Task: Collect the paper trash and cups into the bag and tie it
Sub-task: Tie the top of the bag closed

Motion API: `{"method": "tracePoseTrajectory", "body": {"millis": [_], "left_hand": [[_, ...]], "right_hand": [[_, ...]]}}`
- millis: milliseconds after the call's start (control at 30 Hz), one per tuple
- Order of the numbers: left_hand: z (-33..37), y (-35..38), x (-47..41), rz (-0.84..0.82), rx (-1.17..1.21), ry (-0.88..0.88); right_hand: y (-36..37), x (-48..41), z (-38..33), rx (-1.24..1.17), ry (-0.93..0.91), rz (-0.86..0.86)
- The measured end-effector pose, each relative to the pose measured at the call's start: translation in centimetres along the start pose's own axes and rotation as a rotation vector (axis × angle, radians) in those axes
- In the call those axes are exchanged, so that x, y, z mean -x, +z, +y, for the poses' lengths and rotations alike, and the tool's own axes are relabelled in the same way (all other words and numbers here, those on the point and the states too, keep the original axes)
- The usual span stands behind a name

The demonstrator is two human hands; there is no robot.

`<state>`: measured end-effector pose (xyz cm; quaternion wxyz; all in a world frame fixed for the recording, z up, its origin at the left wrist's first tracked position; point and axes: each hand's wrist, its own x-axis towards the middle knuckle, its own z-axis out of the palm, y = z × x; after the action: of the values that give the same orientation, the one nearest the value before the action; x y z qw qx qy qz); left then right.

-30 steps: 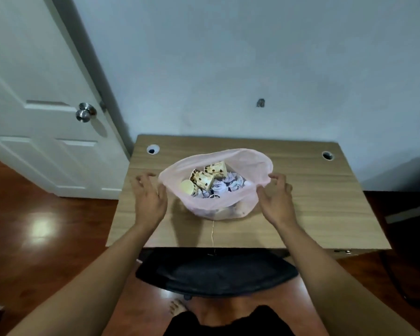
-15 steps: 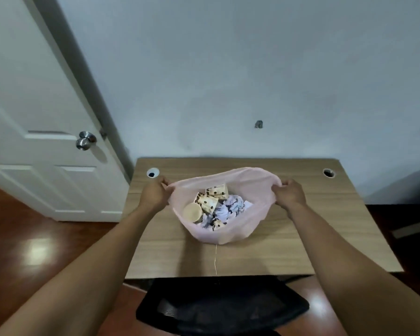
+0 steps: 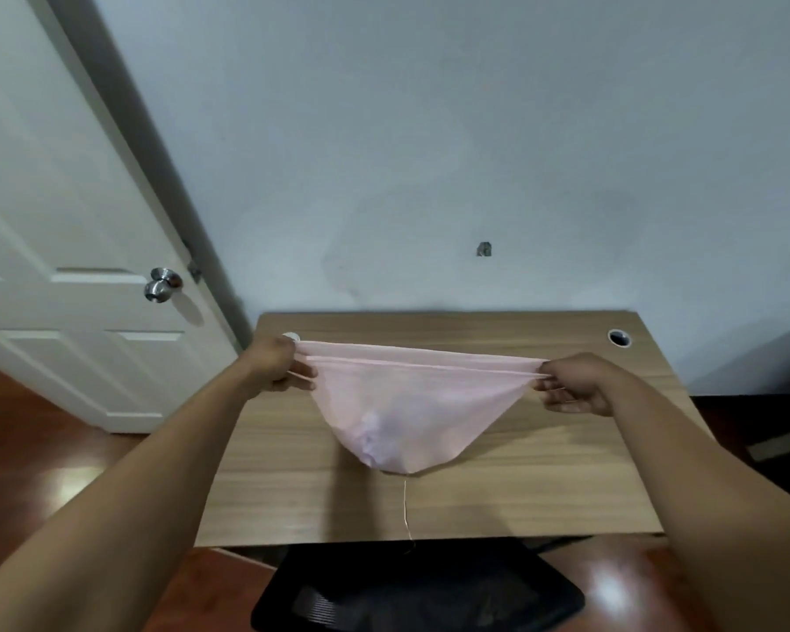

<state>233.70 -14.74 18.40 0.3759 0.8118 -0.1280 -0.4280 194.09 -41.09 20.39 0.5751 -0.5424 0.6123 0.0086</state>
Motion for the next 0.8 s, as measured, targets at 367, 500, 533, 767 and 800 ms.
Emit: {"method": "tracePoseTrajectory", "body": {"millis": [367, 500, 533, 767, 800], "left_hand": [[-6.0, -0.5, -0.9, -0.323, 0.559, 0.100], [-8.6, 0.5, -0.9, -0.222, 0.396, 0.115], [-8.8, 0.8, -0.7, -0.179, 0.382, 0.123], [-7.9, 1.1, -0.2, 0.075, 0.408, 0.238], [-7.6, 0.9, -0.3, 0.087, 0.416, 0.266]], "right_hand": [[0.1, -0.1, 2.9, -0.397, -0.286, -0.367], [1.1, -0.6, 3.9, -0.255, -0.314, -0.261], [1.4, -0.6, 4.0, -0.240, -0.324, -0.205], [2.2, -1.2, 3.7, -0.312, -0.387, 0.179], [2.3, -1.0, 3.4, -0.325, -0.411, 0.223]]}}
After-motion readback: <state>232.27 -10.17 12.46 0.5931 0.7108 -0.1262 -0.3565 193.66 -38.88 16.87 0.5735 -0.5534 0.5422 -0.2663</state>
